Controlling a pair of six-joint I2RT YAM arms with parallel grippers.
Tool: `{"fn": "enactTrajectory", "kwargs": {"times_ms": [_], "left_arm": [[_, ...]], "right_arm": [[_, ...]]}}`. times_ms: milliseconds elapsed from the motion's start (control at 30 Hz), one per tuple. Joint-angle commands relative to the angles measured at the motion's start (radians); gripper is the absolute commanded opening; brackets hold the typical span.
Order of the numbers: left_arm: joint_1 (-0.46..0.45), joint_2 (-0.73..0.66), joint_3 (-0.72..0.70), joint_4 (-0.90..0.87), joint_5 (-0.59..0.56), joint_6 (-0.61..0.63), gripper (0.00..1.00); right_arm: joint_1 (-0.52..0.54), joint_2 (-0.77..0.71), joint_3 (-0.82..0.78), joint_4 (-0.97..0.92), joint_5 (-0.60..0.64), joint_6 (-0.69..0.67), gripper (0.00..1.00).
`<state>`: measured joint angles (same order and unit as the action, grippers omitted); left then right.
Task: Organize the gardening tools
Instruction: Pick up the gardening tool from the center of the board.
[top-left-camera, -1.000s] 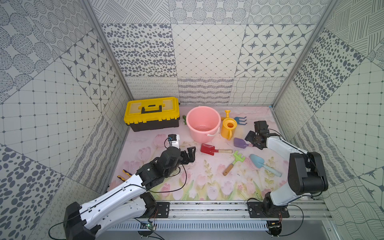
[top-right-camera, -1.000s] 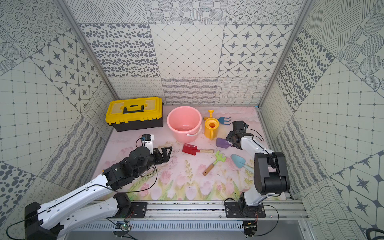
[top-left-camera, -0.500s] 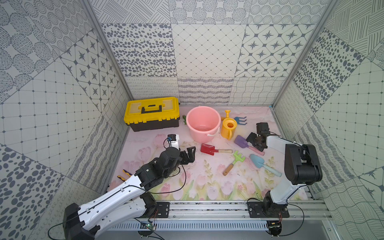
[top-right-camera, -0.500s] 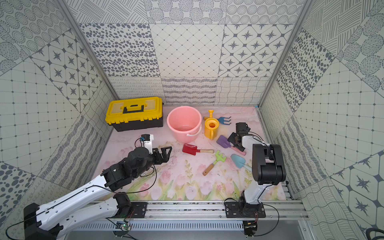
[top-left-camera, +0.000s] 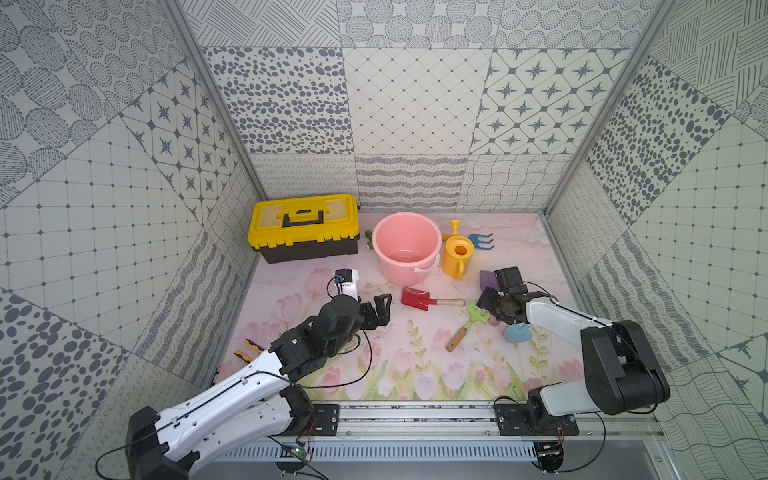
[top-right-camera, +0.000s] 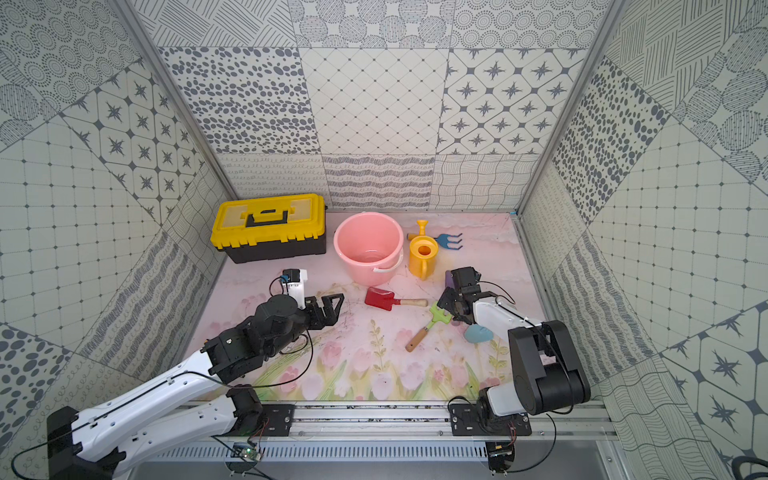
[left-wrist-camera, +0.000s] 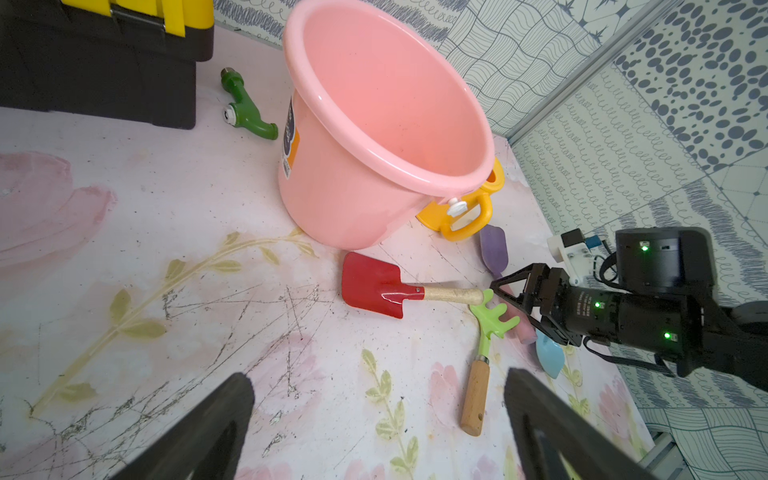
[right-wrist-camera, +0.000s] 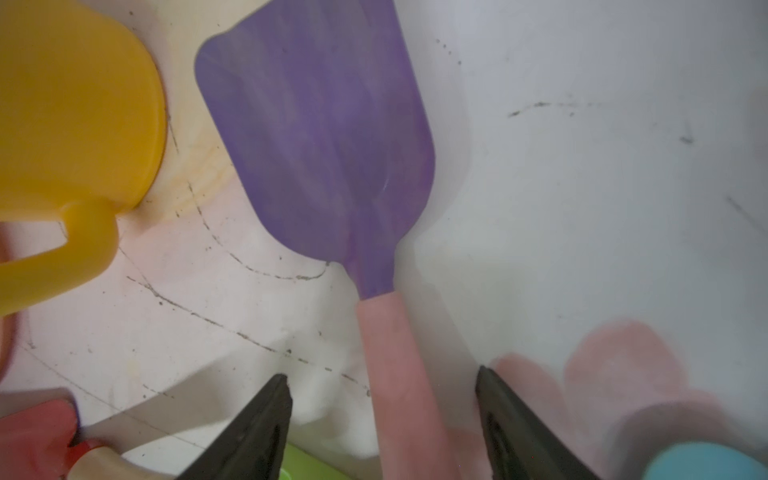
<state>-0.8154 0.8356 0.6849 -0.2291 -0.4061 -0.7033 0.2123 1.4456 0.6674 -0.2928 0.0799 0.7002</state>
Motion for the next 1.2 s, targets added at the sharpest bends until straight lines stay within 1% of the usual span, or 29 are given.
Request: {"fn": "enactTrajectory", "kwargs": {"times_ms": [0, 33, 67, 133, 233, 267, 300, 333, 467, 567, 600, 667, 733, 800, 933, 1067, 1167], "left_arm": [[-0.007, -0.001, -0.004, 0.044, 0.029, 0.028, 0.99], [-0.007, -0.001, -0.005, 0.047, 0.034, 0.031, 1.00], [-0.008, -0.001, -0.007, 0.050, 0.036, 0.033, 1.00], [-0.010, -0.001, -0.008, 0.056, 0.041, 0.037, 0.99], [-0.010, 0.003, -0.010, 0.070, 0.065, 0.039, 0.99], [-0.010, 0.007, -0.008, 0.072, 0.073, 0.038, 0.99], [-0.011, 0.010, -0.008, 0.072, 0.080, 0.032, 1.00], [-0.011, 0.015, -0.005, 0.072, 0.086, 0.028, 0.99], [-0.011, 0.031, -0.004, 0.085, 0.102, 0.029, 0.99], [-0.012, 0.033, -0.040, 0.155, 0.107, 0.029, 0.99], [-0.012, 0.033, -0.064, 0.200, 0.108, 0.022, 1.00], [-0.011, 0.039, -0.094, 0.259, 0.124, 0.018, 1.00], [-0.012, 0.057, -0.094, 0.290, 0.150, 0.005, 0.99], [-0.012, 0.086, -0.069, 0.299, 0.203, 0.002, 0.93], [-0.011, 0.169, 0.033, 0.290, 0.353, -0.009, 0.91], [-0.012, 0.280, 0.148, 0.317, 0.514, -0.035, 0.81], [-0.012, 0.366, 0.233, 0.329, 0.597, -0.044, 0.71]], "right_arm": [[0.004, 0.013, -0.001, -0.014, 0.036, 0.000, 0.63], [0.004, 0.017, 0.001, -0.014, 0.035, -0.001, 0.57], [0.004, 0.019, 0.003, -0.016, 0.034, -0.001, 0.54], [0.004, 0.015, -0.002, -0.018, 0.036, 0.001, 0.50], [0.004, 0.007, -0.005, -0.019, 0.041, -0.004, 0.33], [0.004, 0.008, -0.002, -0.018, 0.038, -0.006, 0.26], [0.004, 0.006, -0.002, -0.019, 0.034, -0.009, 0.21], [0.004, 0.001, -0.002, -0.020, 0.033, -0.010, 0.18], [0.004, -0.079, -0.013, -0.026, 0.042, -0.018, 0.16], [0.012, -0.180, -0.025, -0.037, 0.054, -0.021, 0.14], [0.022, -0.234, -0.032, -0.039, 0.062, -0.024, 0.12], [0.059, -0.329, -0.042, -0.036, 0.085, -0.051, 0.11], [0.126, -0.414, -0.052, -0.015, 0.132, -0.102, 0.11], [0.213, -0.502, -0.069, 0.011, 0.199, -0.146, 0.11], [0.356, -0.611, -0.108, 0.080, 0.255, -0.220, 0.12], [0.461, -0.649, -0.119, 0.120, 0.265, -0.276, 0.13], [0.533, -0.639, -0.121, 0.146, 0.285, -0.305, 0.14]]}}
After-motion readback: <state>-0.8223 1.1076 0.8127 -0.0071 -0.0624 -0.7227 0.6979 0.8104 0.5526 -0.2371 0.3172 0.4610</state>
